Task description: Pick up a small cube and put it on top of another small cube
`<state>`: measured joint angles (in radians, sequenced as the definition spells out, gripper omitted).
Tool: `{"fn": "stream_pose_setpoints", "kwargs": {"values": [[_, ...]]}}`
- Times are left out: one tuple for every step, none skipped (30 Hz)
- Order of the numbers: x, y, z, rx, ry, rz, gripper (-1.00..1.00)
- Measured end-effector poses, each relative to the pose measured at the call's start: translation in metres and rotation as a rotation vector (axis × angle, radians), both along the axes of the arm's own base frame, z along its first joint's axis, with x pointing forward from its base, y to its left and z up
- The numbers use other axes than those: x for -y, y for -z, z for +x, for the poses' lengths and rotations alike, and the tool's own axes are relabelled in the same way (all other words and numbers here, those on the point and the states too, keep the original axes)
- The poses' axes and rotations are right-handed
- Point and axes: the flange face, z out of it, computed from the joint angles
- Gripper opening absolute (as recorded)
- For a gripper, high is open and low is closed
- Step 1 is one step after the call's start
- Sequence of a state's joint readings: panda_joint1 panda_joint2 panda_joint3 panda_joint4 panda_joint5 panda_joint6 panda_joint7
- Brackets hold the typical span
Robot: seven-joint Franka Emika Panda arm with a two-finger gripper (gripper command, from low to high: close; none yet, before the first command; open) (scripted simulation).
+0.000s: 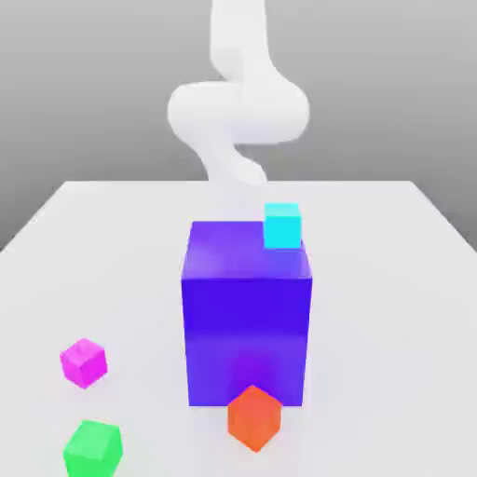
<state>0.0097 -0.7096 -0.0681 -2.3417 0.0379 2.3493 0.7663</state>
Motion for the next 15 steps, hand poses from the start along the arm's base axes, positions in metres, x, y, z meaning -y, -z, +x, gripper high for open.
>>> {"fn": "stream_pose_setpoints", "kwargs": {"values": [[0.013, 0.023, 0.013, -0.036, 0.010, 0.025, 0.00], [0.025, 0.046, 0.024, -0.070, 0.021, 0.048, 0.00], [0.036, 0.069, 0.034, -0.103, 0.034, 0.069, 0.00], [0.047, 0.092, 0.042, -0.136, 0.048, 0.089, 0.00], [0.057, 0.115, 0.048, -0.168, 0.063, 0.107, 0.00], [0.067, 0.138, 0.053, -0.200, 0.079, 0.124, 0.00], [0.077, 0.162, 0.056, -0.232, 0.096, 0.139, 0.00], [0.087, 0.185, 0.058, -0.263, 0.115, 0.153, 0.00], [0.096, 0.208, 0.059, -0.295, 0.135, 0.166, 0.00], [0.105, 0.231, 0.058, -0.326, 0.156, 0.177, 0.00], [0.114, 0.254, 0.056, -0.357, 0.179, 0.186, 0.00], [0.123, 0.276, 0.052, -0.387, 0.202, 0.194, 0.00], [0.131, 0.298, 0.047, -0.418, 0.226, 0.200, 0.00], [0.140, 0.319, 0.041, -0.448, 0.252, 0.204, 0.00], [0.148, 0.339, 0.034, -0.478, 0.278, 0.207, 0.00]]}}
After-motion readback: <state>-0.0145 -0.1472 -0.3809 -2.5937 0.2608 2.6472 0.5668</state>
